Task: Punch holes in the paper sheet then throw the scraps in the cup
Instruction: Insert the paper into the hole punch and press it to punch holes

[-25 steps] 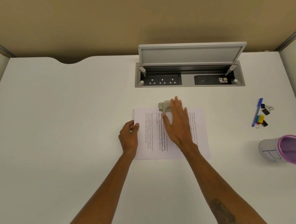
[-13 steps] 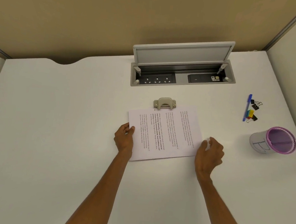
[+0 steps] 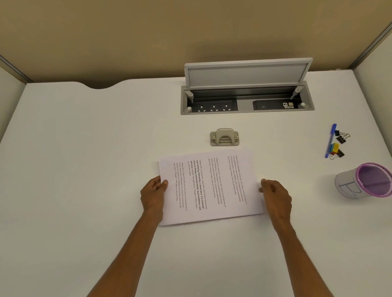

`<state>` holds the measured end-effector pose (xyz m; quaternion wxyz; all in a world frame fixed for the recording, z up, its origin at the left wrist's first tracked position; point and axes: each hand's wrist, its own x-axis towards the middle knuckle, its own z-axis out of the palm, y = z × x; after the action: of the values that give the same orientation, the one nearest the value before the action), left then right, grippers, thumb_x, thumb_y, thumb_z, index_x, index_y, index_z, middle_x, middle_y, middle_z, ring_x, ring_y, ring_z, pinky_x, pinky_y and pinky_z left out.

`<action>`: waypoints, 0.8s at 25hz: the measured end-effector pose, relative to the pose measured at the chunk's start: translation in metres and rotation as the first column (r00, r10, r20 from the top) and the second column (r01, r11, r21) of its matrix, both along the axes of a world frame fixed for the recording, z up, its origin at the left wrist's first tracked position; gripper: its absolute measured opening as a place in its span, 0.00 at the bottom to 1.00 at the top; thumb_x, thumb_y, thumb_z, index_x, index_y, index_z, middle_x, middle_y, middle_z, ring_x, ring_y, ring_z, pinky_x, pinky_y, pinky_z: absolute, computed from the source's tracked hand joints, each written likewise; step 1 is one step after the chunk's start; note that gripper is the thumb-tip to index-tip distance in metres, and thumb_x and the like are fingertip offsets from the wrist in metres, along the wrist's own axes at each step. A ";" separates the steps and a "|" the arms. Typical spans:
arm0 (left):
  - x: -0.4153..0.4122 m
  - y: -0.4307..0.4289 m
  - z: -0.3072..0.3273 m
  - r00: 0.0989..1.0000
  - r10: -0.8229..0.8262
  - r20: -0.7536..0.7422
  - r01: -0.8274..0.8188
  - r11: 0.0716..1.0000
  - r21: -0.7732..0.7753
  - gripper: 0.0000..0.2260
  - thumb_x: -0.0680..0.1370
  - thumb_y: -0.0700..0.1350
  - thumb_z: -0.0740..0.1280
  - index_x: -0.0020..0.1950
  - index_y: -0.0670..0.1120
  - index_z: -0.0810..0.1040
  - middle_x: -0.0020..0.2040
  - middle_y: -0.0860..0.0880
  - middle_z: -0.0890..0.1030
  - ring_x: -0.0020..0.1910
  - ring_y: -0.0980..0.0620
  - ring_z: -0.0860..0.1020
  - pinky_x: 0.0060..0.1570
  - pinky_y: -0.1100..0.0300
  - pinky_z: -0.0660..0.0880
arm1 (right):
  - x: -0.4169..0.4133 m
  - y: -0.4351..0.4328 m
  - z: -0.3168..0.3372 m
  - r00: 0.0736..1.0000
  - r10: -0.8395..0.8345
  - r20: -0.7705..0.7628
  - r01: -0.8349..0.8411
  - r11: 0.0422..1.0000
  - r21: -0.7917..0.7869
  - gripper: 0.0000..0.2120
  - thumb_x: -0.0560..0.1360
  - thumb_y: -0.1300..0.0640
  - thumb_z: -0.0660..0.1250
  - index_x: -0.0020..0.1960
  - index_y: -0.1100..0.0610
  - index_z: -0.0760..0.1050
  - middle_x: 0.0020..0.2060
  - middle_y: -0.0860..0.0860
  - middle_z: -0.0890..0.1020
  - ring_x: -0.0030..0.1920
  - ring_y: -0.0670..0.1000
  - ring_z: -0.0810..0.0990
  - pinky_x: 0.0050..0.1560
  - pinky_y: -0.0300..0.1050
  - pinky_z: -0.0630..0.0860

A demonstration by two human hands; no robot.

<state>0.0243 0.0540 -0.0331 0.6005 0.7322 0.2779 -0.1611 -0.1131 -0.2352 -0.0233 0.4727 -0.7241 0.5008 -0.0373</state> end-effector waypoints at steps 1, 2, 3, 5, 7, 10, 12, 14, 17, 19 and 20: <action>0.000 0.003 0.000 1.000 0.029 -0.003 -0.029 1.000 -0.001 0.10 0.77 0.38 0.71 0.59 0.45 0.82 0.50 0.49 0.84 0.51 0.48 0.82 0.60 0.52 0.78 | -0.001 -0.002 0.001 0.997 -0.058 0.054 0.052 0.993 0.105 0.12 0.80 0.46 0.62 0.49 0.52 0.80 0.47 0.51 0.87 0.49 0.54 0.83 0.53 0.51 0.78; -0.002 0.006 0.000 0.998 0.055 -0.004 -0.055 0.998 -0.005 0.10 0.77 0.38 0.71 0.58 0.45 0.82 0.51 0.49 0.84 0.51 0.49 0.81 0.59 0.53 0.78 | -0.003 0.000 0.002 0.982 -0.158 0.106 0.129 0.964 0.234 0.12 0.80 0.46 0.63 0.49 0.52 0.81 0.48 0.53 0.87 0.48 0.53 0.84 0.53 0.52 0.80; -0.003 0.007 0.000 0.997 0.077 -0.004 -0.077 0.997 -0.014 0.09 0.77 0.38 0.71 0.57 0.46 0.82 0.52 0.48 0.84 0.49 0.49 0.81 0.58 0.54 0.77 | -0.004 0.005 0.003 0.951 -0.274 0.141 0.204 0.904 0.377 0.13 0.81 0.46 0.64 0.49 0.54 0.81 0.50 0.56 0.87 0.48 0.53 0.84 0.54 0.52 0.81; -0.008 0.008 -0.001 0.994 0.107 -0.005 -0.107 0.994 -0.018 0.07 0.77 0.39 0.71 0.54 0.48 0.81 0.53 0.48 0.83 0.46 0.52 0.80 0.53 0.57 0.76 | -0.009 0.023 0.003 0.872 -0.454 0.183 0.248 0.732 0.634 0.16 0.81 0.45 0.64 0.53 0.58 0.80 0.53 0.58 0.86 0.50 0.54 0.86 0.53 0.53 0.81; -0.014 0.007 -0.001 0.993 0.115 -0.005 -0.115 0.993 -0.014 0.07 0.78 0.39 0.72 0.53 0.48 0.80 0.52 0.48 0.83 0.45 0.52 0.80 0.52 0.58 0.75 | -0.015 0.049 0.002 0.797 -0.556 0.238 0.179 0.592 0.786 0.20 0.80 0.43 0.64 0.60 0.58 0.79 0.56 0.57 0.86 0.55 0.54 0.86 0.55 0.55 0.82; -0.024 0.006 -0.001 0.994 0.112 -0.019 -0.112 0.994 -0.018 0.07 0.77 0.40 0.72 0.54 0.48 0.80 0.53 0.47 0.83 0.49 0.50 0.80 0.55 0.56 0.77 | -0.022 0.091 0.003 0.641 -0.721 0.263 0.142 0.449 0.882 0.23 0.79 0.47 0.68 0.70 0.57 0.74 0.62 0.55 0.83 0.62 0.56 0.82 0.62 0.60 0.79; -0.033 0.006 -0.001 0.993 0.113 -0.037 -0.114 0.993 -0.030 0.06 0.78 0.40 0.71 0.54 0.47 0.80 0.53 0.47 0.84 0.49 0.50 0.80 0.55 0.55 0.77 | -0.023 0.116 0.004 0.599 -0.762 0.245 0.160 0.413 0.896 0.20 0.79 0.53 0.70 0.69 0.55 0.75 0.63 0.55 0.83 0.61 0.55 0.83 0.62 0.61 0.78; -0.041 0.005 0.000 0.994 0.089 -0.056 -0.093 0.994 -0.060 0.06 0.78 0.40 0.71 0.55 0.46 0.81 0.54 0.47 0.84 0.50 0.48 0.81 0.56 0.52 0.79 | -0.021 0.135 0.004 0.647 -0.729 0.224 0.207 0.451 0.868 0.19 0.77 0.61 0.71 0.68 0.52 0.76 0.61 0.52 0.84 0.59 0.54 0.84 0.59 0.60 0.80; -0.050 0.007 0.001 0.997 0.011 -0.073 -0.020 0.993 -0.113 0.08 0.79 0.41 0.70 0.58 0.45 0.80 0.54 0.46 0.85 0.51 0.46 0.83 0.55 0.46 0.81 | -0.020 0.139 0.002 0.696 -0.695 0.178 0.289 0.499 0.817 0.21 0.78 0.66 0.68 0.69 0.52 0.76 0.61 0.53 0.84 0.58 0.54 0.84 0.55 0.57 0.82; -0.051 0.011 0.001 0.996 -0.057 -0.064 0.047 0.988 -0.145 0.09 0.80 0.44 0.69 0.60 0.47 0.79 0.54 0.47 0.85 0.52 0.46 0.84 0.49 0.48 0.82 | -0.025 0.128 0.000 0.715 -0.683 0.150 0.310 0.501 0.808 0.21 0.78 0.68 0.67 0.69 0.55 0.75 0.63 0.55 0.82 0.59 0.56 0.82 0.56 0.57 0.80; -0.049 0.013 0.002 0.995 -0.081 -0.061 0.070 0.984 -0.163 0.10 0.80 0.46 0.68 0.61 0.47 0.79 0.54 0.47 0.85 0.52 0.46 0.84 0.47 0.50 0.82 | -0.029 0.121 -0.001 0.738 -0.659 0.143 0.293 0.504 0.812 0.21 0.79 0.68 0.66 0.69 0.55 0.74 0.63 0.55 0.82 0.60 0.57 0.82 0.57 0.58 0.79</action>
<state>-0.0245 0.0672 -0.0308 0.6414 0.6857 0.2562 -0.2299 -0.1420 -0.1146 -0.0241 0.7936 -0.2627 0.5348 -0.1231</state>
